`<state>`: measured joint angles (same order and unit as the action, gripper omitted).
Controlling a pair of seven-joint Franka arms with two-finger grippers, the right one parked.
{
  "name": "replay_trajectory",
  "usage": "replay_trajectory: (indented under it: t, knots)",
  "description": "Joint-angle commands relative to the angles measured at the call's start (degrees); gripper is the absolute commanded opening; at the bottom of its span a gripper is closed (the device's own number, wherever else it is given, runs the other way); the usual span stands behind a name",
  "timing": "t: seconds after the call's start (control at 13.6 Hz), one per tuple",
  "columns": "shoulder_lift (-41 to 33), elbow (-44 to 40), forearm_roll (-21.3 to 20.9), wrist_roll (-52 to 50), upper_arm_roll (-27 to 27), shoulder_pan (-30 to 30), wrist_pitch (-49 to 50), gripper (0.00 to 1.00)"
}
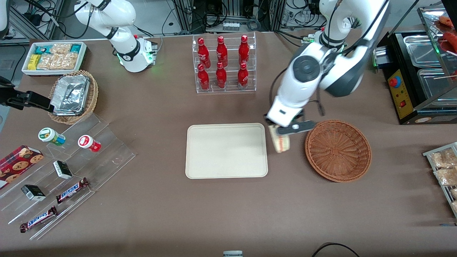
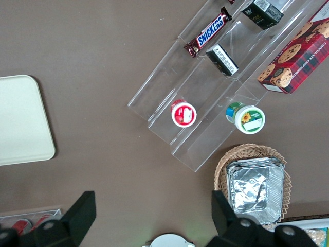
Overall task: Place sandwich from basket to tray
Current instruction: 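Carry the sandwich with the left gripper over the cream tray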
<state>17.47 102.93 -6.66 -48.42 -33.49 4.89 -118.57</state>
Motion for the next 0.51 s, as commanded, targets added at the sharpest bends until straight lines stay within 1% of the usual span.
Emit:
replay_trajectory:
  t: [0.0, 0.15, 0.29, 0.44]
  knots:
    - [12.0, -11.5, -6.8, -6.1, -0.7, 6.9, 1.2, 0.36]
    - [18.6, -16.4, -12.7, -10.7, -0.8, 10.6, 1.1, 0.36]
    - [24.6, -21.2, -16.9, -13.3, -0.6, 14.7, -0.3, 0.36]
    - [28.3, -22.2, -20.9, -15.4, -0.5, 16.4, -3.9, 0.36]
